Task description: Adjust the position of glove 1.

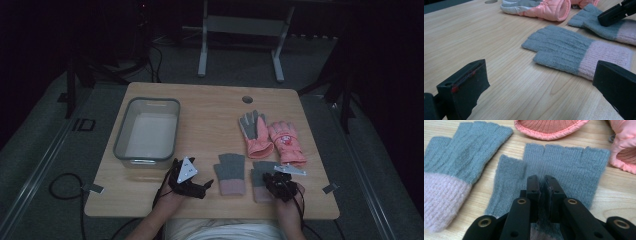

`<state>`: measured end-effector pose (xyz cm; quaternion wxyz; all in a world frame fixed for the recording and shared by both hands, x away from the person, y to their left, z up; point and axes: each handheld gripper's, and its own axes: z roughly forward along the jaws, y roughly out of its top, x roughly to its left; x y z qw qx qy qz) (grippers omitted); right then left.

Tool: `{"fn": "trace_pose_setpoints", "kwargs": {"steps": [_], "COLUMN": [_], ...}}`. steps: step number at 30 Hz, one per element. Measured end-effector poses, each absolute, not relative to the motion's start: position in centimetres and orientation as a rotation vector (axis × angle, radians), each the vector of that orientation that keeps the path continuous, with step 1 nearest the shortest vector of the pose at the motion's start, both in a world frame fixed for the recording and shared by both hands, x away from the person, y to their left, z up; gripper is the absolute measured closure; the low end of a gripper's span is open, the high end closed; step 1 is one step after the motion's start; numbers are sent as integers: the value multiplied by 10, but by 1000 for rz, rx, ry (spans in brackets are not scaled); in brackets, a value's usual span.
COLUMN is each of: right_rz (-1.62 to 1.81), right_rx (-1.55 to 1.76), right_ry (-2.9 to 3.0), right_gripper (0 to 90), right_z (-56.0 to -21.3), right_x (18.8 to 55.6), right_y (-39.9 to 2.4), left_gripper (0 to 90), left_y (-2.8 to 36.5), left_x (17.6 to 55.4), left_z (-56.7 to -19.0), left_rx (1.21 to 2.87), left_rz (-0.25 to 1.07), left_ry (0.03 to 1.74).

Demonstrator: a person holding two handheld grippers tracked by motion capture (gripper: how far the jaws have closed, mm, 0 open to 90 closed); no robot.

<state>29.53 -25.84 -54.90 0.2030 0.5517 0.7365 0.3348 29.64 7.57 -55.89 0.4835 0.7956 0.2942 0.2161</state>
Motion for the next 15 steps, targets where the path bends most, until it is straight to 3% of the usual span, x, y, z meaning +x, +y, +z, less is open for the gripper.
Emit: {"fn": "trace_pose_setpoints", "kwargs": {"steps": [7,15], "right_rz": [963,1073], "right_rx": [1567,1463], "right_ry": [2042,2062], "right_gripper": [737,711], "right_z": [-548,-532], "right_x": [296,297], "right_y": [-260,-272], "left_gripper": [0,0], "left_y": [75,75], "left_x": [297,296], "left_z": [-559,-559], "left_rx": [1943,1936], "left_rz": [520,517], "left_ry": [711,703]}}
